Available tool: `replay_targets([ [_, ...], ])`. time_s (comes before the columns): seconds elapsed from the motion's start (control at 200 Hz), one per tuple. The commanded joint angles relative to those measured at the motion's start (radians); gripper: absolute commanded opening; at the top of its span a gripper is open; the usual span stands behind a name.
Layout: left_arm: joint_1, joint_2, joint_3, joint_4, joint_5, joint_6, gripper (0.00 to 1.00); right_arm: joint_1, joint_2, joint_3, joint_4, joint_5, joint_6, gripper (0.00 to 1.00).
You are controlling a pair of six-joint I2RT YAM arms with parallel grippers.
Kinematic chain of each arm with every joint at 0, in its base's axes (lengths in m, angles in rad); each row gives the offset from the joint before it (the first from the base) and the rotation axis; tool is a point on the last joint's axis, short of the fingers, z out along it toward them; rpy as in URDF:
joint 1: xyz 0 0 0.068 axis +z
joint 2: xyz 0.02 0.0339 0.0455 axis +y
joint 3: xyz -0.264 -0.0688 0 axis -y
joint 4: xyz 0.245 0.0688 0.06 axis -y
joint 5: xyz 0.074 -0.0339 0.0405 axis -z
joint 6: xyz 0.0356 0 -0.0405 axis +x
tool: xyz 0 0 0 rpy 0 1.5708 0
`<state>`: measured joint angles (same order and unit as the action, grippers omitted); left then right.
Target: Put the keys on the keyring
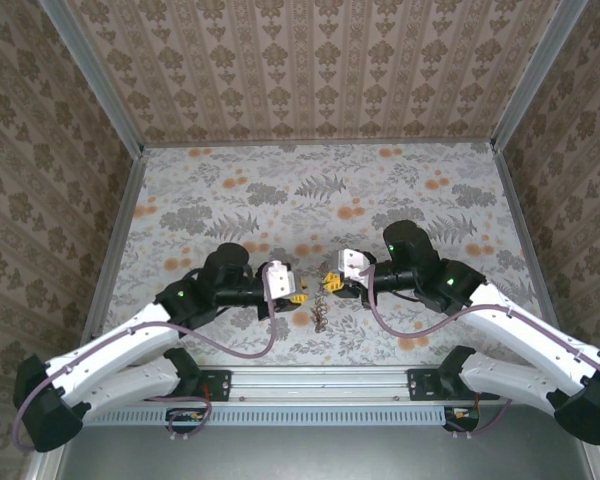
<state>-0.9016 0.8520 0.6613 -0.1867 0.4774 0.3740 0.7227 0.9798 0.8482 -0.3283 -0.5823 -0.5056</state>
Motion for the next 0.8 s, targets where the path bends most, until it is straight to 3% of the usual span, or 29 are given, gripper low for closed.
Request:
replay_targets([
  [0.0,0.007,-0.065,0.027,0.026,0.023,-0.026,0.35,-0.003,0.006,0.034,-0.022,-0.012,-0.037,0.0],
  [0.405,-0.016,0.136,0.14,0.024,0.109,-0.007,0.35,0.03,0.042,0.045,-0.015,-0.012,-0.04,0.0],
  [0.535,-0.025,0.174,0.158,0.028,0.113,0.002,0.32,0.03,0.04,0.045,-0.011,-0.01,-0.038,0.0],
  [0.685,-0.028,0.178,0.18,0.023,0.126,0.011,0.13,0.03,0.039,0.038,-0.009,-0.011,-0.038,0.0],
  [0.795,-0.032,0.166,0.19,0.017,0.12,0.016,0.15,0.03,0.037,0.03,-0.01,0.0,-0.04,0.0],
])
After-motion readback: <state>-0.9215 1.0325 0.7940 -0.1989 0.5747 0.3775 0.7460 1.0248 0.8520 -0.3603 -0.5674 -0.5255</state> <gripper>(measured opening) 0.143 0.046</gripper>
